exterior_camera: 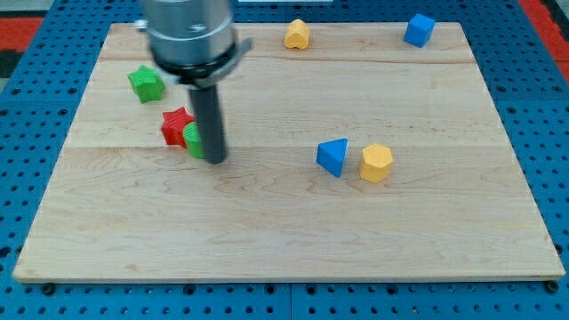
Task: Move the red star to the bottom of the blue cube
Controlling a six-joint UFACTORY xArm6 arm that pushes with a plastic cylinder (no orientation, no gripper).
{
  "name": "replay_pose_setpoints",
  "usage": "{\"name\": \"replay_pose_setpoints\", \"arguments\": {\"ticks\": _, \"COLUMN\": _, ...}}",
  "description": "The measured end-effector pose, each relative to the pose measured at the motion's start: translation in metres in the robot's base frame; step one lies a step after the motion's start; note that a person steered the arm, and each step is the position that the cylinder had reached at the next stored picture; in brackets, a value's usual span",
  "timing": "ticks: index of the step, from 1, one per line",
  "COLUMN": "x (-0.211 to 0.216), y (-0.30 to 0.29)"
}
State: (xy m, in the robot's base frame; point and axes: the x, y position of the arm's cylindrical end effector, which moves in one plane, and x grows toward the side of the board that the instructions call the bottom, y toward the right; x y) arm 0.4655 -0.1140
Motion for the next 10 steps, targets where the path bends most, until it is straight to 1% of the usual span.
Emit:
{"name": "replay_pose_setpoints", "arguments": {"ticks": 1, "x": 0.015, "y": -0.052}}
{"name": "replay_pose_setpoints", "arguments": {"ticks": 2, "x": 0.036, "y": -0.117}}
{"name": "replay_pose_setpoints", "arguments": {"ticks": 3, "x": -0.004, "y": -0.126}}
{"name": "replay_pose_setpoints", "arguments": {"ticks": 4, "x": -0.036, "y": -0.052}}
{"name": "replay_pose_setpoints", "arguments": {"ticks": 5, "x": -0.076, "y": -0.009}}
{"name": "replay_pose_setpoints", "arguments": {"ticks": 7, "x": -0.077, "y": -0.103}}
{"name": "replay_pose_setpoints", "arguments": {"ticks": 8, "x": -0.100, "y": -0.085}}
{"name": "replay_pose_setpoints", "arguments": {"ticks": 10, "x": -0.125, "y": 0.046}}
